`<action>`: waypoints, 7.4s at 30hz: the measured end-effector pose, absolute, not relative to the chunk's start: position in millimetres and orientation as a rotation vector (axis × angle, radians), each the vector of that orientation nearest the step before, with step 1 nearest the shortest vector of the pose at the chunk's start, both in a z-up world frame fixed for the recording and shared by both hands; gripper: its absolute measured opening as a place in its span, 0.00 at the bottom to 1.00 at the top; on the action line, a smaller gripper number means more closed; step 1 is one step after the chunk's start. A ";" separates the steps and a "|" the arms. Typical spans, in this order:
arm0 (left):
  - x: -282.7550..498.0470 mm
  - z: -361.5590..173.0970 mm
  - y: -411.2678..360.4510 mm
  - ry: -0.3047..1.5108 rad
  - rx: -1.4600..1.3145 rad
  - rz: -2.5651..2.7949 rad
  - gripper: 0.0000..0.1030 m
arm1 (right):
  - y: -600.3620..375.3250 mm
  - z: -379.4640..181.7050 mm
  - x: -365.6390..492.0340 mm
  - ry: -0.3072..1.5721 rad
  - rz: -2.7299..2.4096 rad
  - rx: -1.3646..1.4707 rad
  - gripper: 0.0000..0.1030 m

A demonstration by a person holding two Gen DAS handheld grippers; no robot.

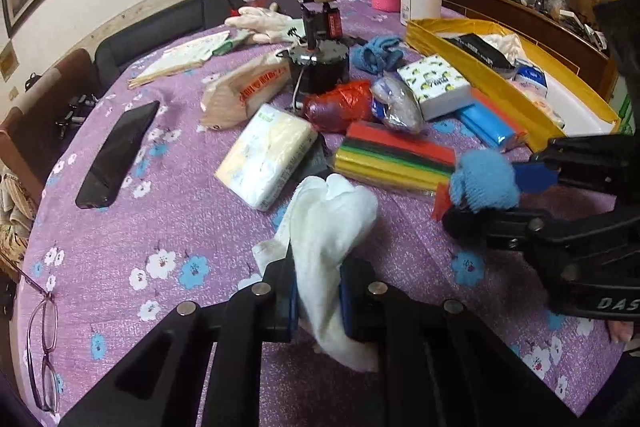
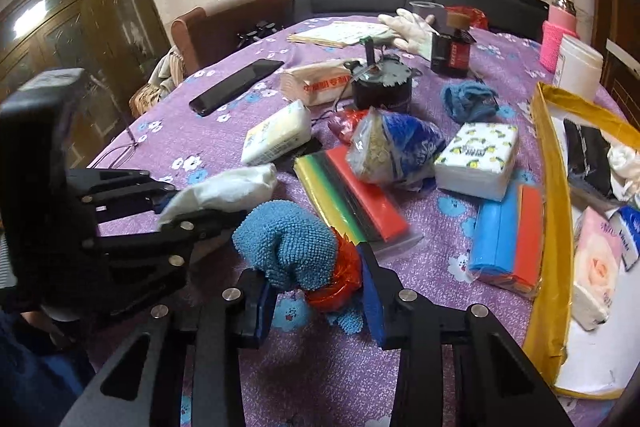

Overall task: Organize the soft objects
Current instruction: 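Carry the white tissue with the left tool while the right tool carries the blue cloth to the tray, then open the left tool to drop the tissue while the right tool drops the blue cloth into the tray, then grasp the cream tissue pack with the left tool while the right tool grasps the rainbow-striped pack, then carry the cream pack with the left tool while the right tool carries the striped pack to the tray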

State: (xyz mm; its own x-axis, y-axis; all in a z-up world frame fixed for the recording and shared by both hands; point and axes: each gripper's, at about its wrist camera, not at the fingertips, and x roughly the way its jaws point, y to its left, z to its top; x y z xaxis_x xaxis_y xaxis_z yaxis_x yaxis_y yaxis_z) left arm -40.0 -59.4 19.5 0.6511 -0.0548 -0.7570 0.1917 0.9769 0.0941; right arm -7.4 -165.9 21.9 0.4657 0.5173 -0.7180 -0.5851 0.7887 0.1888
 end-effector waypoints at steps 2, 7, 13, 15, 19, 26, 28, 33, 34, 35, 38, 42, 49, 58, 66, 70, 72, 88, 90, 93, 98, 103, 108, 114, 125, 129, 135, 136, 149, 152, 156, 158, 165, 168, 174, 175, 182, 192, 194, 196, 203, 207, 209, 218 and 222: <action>-40.0 20.3 -58.5 0.845 0.174 -0.131 0.14 | -168.7 22.6 -7.2 0.843 0.676 -0.070 0.40; -41.3 20.4 -59.4 0.837 0.185 -0.121 0.14 | -169.3 24.3 -10.3 0.823 0.656 -0.077 0.40; -44.2 20.2 -60.6 0.829 0.191 -0.114 0.14 | -171.4 24.7 -11.5 0.822 0.640 -0.073 0.40; -44.6 19.8 -59.8 0.831 0.186 -0.115 0.14 | -172.6 24.5 -11.0 0.821 0.632 -0.067 0.40; -44.0 19.7 -57.8 0.836 0.168 -0.123 0.14 | -175.8 24.6 -10.1 0.818 0.615 -0.055 0.40; -46.9 25.3 -48.7 0.807 0.103 -0.172 0.14 | -184.7 23.8 -6.5 0.820 0.584 -0.004 0.40; -47.4 26.0 -47.8 0.803 0.095 -0.176 0.14 | -188.1 23.9 -5.8 0.818 0.580 0.014 0.40; -47.1 26.4 -48.0 0.801 0.088 -0.184 0.14 | -195.6 22.2 -0.9 0.827 0.580 0.064 0.40; -47.2 26.4 -47.9 0.802 0.088 -0.183 0.14 | -197.0 22.1 -0.4 0.826 0.584 0.074 0.40; -47.2 26.4 -47.7 0.802 0.087 -0.184 0.14 | -198.0 22.0 -0.1 0.826 0.589 0.082 0.40; -47.4 26.8 -47.8 0.801 0.083 -0.193 0.14 | -203.6 22.1 0.7 0.817 0.599 0.120 0.40; -48.4 27.6 -48.4 0.793 0.089 -0.191 0.14 | -211.9 23.4 0.8 0.798 0.609 0.171 0.40; -49.7 30.3 -59.3 0.778 0.110 -0.163 0.14 | -215.6 29.0 -5.4 0.749 0.625 0.180 0.40; -45.7 42.7 -102.2 0.772 0.181 -0.225 0.14 | -251.5 38.4 -10.7 0.699 0.597 0.242 0.40; -35.9 59.6 -149.4 0.759 0.210 -0.319 0.14 | -310.3 52.2 -12.8 0.638 0.472 0.309 0.39; -29.3 69.1 -179.2 0.741 0.221 -0.385 0.14 | -339.3 51.2 -12.2 0.629 0.392 0.344 0.39; -26.0 71.1 -195.2 0.734 0.219 -0.420 0.14 | -351.7 50.5 -13.1 0.626 0.353 0.352 0.39; 3.6 47.7 -313.1 0.754 0.233 -0.619 0.15 | -434.7 32.1 -9.6 0.604 0.052 0.459 0.40; 4.5 42.6 -315.7 0.750 0.221 -0.630 0.15 | -437.1 32.0 -11.2 0.596 0.040 0.466 0.40; 6.4 35.9 -315.3 0.757 0.217 -0.630 0.15 | -438.1 31.3 -8.1 0.604 0.030 0.471 0.40; 9.4 30.8 -309.5 0.761 0.195 -0.640 0.28 | -434.1 29.8 -1.5 0.621 0.029 0.459 0.44; -1.1 31.2 -309.0 0.729 0.215 -0.661 0.42 | -430.0 29.8 -0.2 0.631 0.021 0.431 0.55; -9.5 37.8 -307.1 0.675 0.228 -0.652 0.45 | -436.4 32.5 -8.2 0.581 0.029 0.463 0.59; -19.2 47.6 -303.0 0.608 0.231 -0.632 0.60 | -451.5 35.5 -20.6 0.509 0.026 0.546 0.76; -14.8 59.5 -294.0 0.631 0.173 -0.630 0.60 | -448.4 37.6 -16.0 0.522 0.031 0.543 0.76; -8.8 67.3 -285.1 0.700 0.114 -0.636 0.60 | -445.6 37.1 -14.4 0.533 0.032 0.523 0.76; -15.8 80.3 -269.0 0.756 0.106 -0.643 0.60 | -433.4 36.4 -10.4 0.566 0.062 0.459 0.76; -17.9 83.6 -264.8 0.753 0.110 -0.639 0.60 | -429.2 38.0 -10.8 0.565 0.066 0.436 0.76; -12.4 102.8 -110.5 0.657 0.096 -0.393 0.76 | -371.4 48.1 -10.2 0.645 0.252 0.418 0.77; 6.2 87.5 -75.0 0.702 0.112 -0.324 0.77 | -338.6 52.6 -6.2 0.671 0.340 0.378 0.78; 37.1 58.0 -28.0 0.814 0.032 -0.235 0.77 | -281.3 50.7 6.3 0.776 0.525 0.303 0.78; 46.0 47.6 -14.8 0.874 -0.018 -0.232 0.77 | -253.4 47.8 11.7 0.831 0.608 0.256 0.78; 52.6 41.4 5.7 0.903 -0.086 -0.212 0.77 | -172.0 39.3 28.2 0.951 0.728 -0.052 0.83; 56.5 38.0 12.4 0.915 -0.127 -0.192 0.78 | -159.5 33.4 40.6 0.970 0.716 -0.134 0.83; 58.3 38.1 17.0 0.914 -0.139 -0.180 0.78 | -156.6 16.1 66.8 1.021 0.727 -0.146 0.83; 58.6 38.0 17.5 0.915 -0.140 -0.182 0.78 | -157.4 12.2 71.5 1.031 0.732 -0.127 0.83; 60.6 35.0 18.1 0.928 -0.133 -0.181 0.78 | -136.9 8.9 63.6 0.973 0.760 -0.183 0.64; 53.4 35.2 -0.1 0.934 -0.038 -0.309 0.80 | -181.3 5.5 88.5 0.984 0.792 0.078 0.45; 53.6 31.0 -7.1 0.943 0.008 -0.291 0.81 | -181.6 7.1 87.9 0.981 0.789 0.078 0.45; 53.9 26.6 -12.4 0.953 0.045 -0.282 0.81 | -182.1 7.5 87.6 0.983 0.789 0.081 0.45; 56.4 21.4 -10.9 0.955 0.030 -0.292 0.61 | -181.6 7.4 86.6 0.982 0.788 0.078 0.45; 58.7 19.7 -9.2 0.961 0.016 -0.280 0.46 | -181.7 7.6 86.1 0.980 0.787 0.077 0.46; 58.0 19.8 -10.8 0.958 0.019 -0.285 0.44 | -181.0 8.2 85.4 0.979 0.789 0.073 0.46; 70.0 11.6 -2.1 0.971 -0.040 -0.204 0.69 | -174.6 10.4 79.6 0.961 0.778 0.024 0.45; 67.0 11.2 -10.1 0.951 0.026 -0.159 0.43 | -172.5 11.8 77.1 0.955 0.790 0.016 0.46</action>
State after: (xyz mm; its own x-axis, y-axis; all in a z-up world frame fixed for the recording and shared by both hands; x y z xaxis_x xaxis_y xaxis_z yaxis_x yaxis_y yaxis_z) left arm 67.0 -10.1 11.2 0.5699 -0.1243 -0.8123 0.1475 0.9879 -0.0476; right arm 77.1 -172.5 11.8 0.3255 0.6091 -0.7232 -0.5959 0.7260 0.3433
